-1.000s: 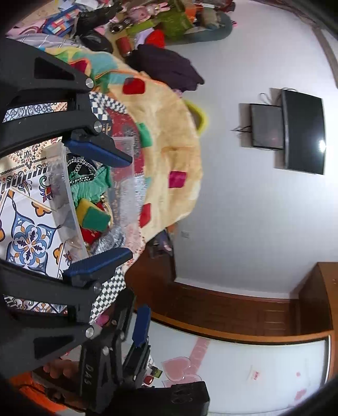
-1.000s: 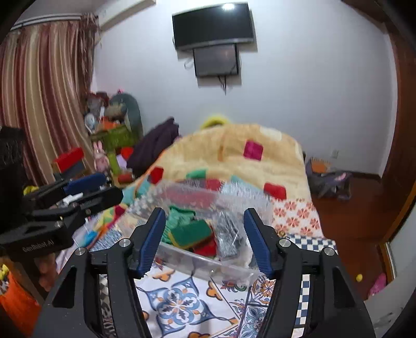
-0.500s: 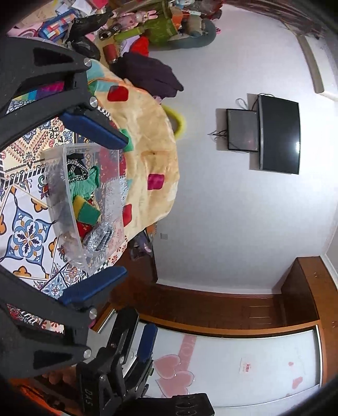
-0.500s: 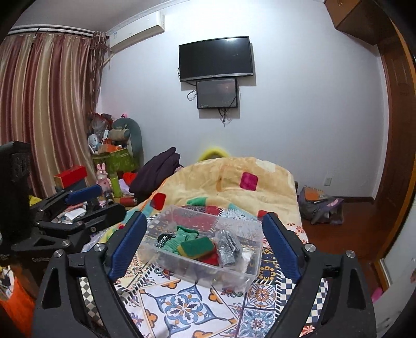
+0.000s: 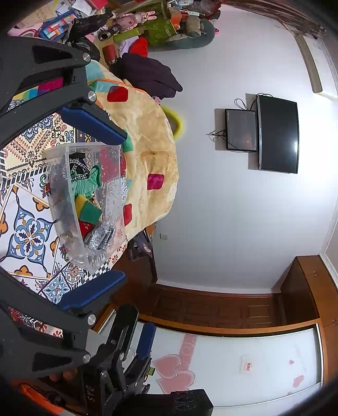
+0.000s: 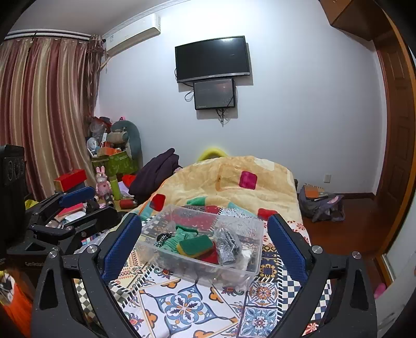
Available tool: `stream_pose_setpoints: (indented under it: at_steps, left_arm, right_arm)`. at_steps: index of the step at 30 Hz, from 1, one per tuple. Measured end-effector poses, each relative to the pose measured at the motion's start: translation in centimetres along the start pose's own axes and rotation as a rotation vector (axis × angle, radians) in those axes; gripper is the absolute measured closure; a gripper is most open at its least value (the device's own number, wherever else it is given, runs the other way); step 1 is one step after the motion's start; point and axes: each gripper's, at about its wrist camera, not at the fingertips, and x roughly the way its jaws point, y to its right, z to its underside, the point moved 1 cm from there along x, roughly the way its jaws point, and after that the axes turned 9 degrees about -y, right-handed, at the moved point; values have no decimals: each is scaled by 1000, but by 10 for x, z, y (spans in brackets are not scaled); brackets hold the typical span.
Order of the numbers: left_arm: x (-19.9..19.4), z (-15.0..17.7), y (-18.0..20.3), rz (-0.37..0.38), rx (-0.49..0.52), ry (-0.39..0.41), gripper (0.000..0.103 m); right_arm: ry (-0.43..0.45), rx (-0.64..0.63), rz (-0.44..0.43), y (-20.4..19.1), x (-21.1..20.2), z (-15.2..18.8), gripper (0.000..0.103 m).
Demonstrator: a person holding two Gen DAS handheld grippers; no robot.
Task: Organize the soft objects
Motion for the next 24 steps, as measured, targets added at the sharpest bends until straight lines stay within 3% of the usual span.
stream_pose_setpoints:
  at_steps: [24]
  left_arm:
    - [-2,1,2,11,-3,0,2]
  right_arm:
    - [3,5,-5,-1,-3,1,5]
